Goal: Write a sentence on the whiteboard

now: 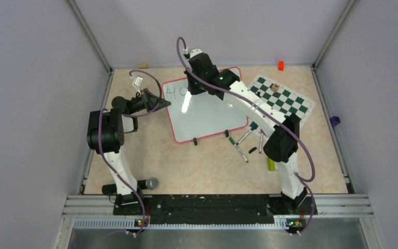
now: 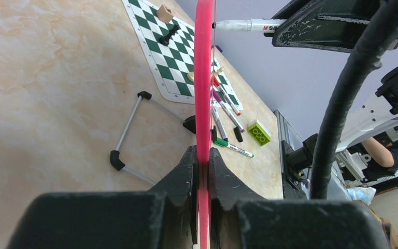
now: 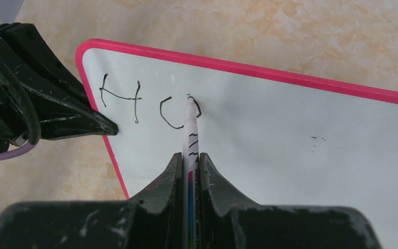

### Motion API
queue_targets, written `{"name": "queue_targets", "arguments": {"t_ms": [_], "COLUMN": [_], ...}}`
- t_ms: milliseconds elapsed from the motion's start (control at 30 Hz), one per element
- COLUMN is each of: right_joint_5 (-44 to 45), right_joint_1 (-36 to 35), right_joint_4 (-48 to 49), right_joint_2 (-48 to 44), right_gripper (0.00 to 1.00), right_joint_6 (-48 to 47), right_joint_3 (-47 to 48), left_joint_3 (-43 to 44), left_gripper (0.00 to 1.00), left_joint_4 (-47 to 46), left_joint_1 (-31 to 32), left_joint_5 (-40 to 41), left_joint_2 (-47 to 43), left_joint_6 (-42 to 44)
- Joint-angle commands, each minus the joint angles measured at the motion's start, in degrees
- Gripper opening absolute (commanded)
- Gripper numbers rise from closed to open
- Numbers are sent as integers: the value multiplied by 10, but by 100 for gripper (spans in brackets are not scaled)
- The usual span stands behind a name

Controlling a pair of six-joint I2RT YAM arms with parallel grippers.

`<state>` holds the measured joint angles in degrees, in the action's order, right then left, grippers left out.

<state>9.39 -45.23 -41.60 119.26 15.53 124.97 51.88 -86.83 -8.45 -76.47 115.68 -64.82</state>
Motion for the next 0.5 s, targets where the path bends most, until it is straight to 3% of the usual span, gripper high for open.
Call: {"name": "queue_targets", "arguments": {"t_ms": [0, 467], "right_joint_5": [-13, -76], "right_joint_1": [5, 4], "right_joint_4": [11, 30], "right_joint_2": [20, 3], "right_gripper": [0, 0], "right_joint_6": [-5, -6], "right_joint_3": [31, 27], "left_joint_3": [4, 4], "left_gripper": [0, 0], "left_joint_4": [-60, -60], "left_joint_1": [9, 9], "left_joint_5": [-17, -17], "left_joint_2": [-9, -9], "left_joint_6": [4, 4]}}
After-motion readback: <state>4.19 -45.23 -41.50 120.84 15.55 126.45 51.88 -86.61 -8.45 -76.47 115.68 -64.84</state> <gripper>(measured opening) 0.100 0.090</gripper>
